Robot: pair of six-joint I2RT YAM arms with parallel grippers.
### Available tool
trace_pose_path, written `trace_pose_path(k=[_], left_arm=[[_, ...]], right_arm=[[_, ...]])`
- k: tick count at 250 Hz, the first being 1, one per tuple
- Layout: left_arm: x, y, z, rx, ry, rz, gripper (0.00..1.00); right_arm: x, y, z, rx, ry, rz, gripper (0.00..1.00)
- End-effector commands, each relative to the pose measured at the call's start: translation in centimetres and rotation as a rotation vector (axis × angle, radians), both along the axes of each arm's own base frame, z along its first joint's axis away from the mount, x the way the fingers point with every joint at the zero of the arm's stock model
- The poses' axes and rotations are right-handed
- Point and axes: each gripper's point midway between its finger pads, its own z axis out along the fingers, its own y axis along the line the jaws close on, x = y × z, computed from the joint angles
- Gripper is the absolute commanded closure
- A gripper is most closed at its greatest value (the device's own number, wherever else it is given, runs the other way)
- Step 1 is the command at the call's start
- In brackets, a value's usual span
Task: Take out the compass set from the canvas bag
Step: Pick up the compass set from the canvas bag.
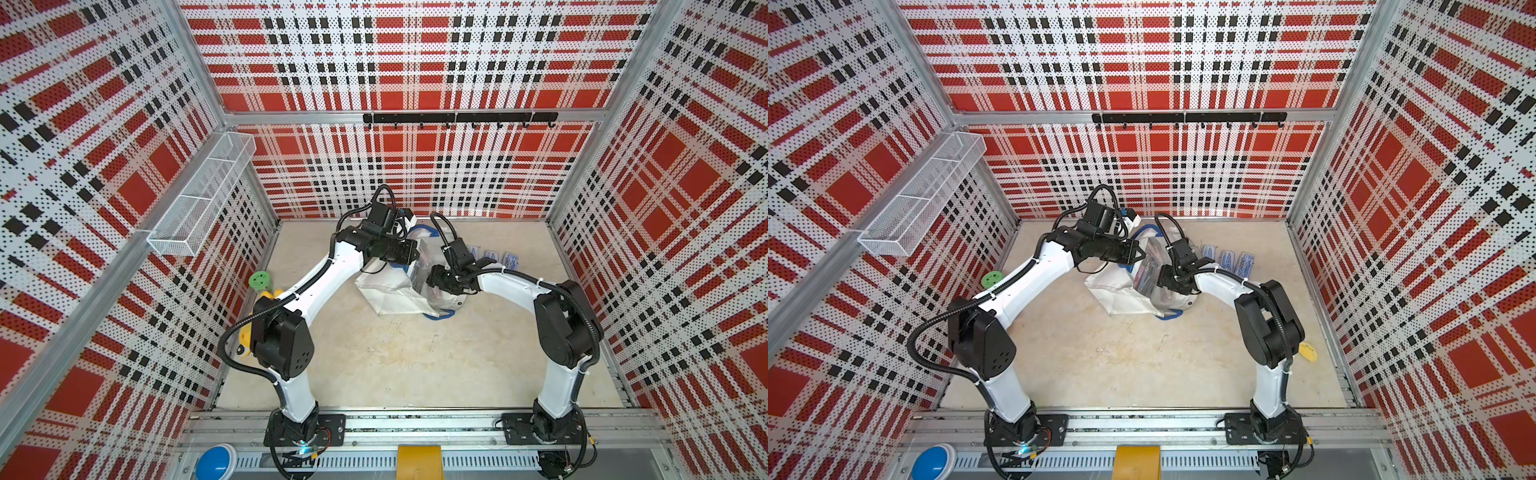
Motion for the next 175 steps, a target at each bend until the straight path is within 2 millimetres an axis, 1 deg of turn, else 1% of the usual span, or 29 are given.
trace_pose_path(k=[1,66,104,128,157,175], left_arm=[[-2.1,-1.5,1.9,-0.06,-0.002,-0.072,1.0],[-2.1,-1.6,1.8,-0.062,0.007,-0.073,1.0],[-2.2,-1.7,1.5,-0.059,0.012,-0.073,1.0],[-2.2,-1.6,1.4,-0.059,0.015,-0.072,1.0],[-2.3,-1.6,1.4,-0.057,0.018,-0.071,1.0],[-2.4,-1.5,1.3,-0.056,0.02,-0.071,1.0]], right_arm=[[0.1,0.0,-2.0,-0.019,0.043,0.022,0.36],[-0.2,0.8,-4.2,0.032,0.081,0.022,0.36],[-0.3,2.0,-5.0,0.106,0.102,0.031,0.38],[-0.4,2.8,-5.4,0.159,0.115,0.032,0.42],[-0.2,3.5,-5.3,0.223,0.103,0.015,0.48],[0.0,3.8,-5.0,0.254,0.094,0.007,0.57]])
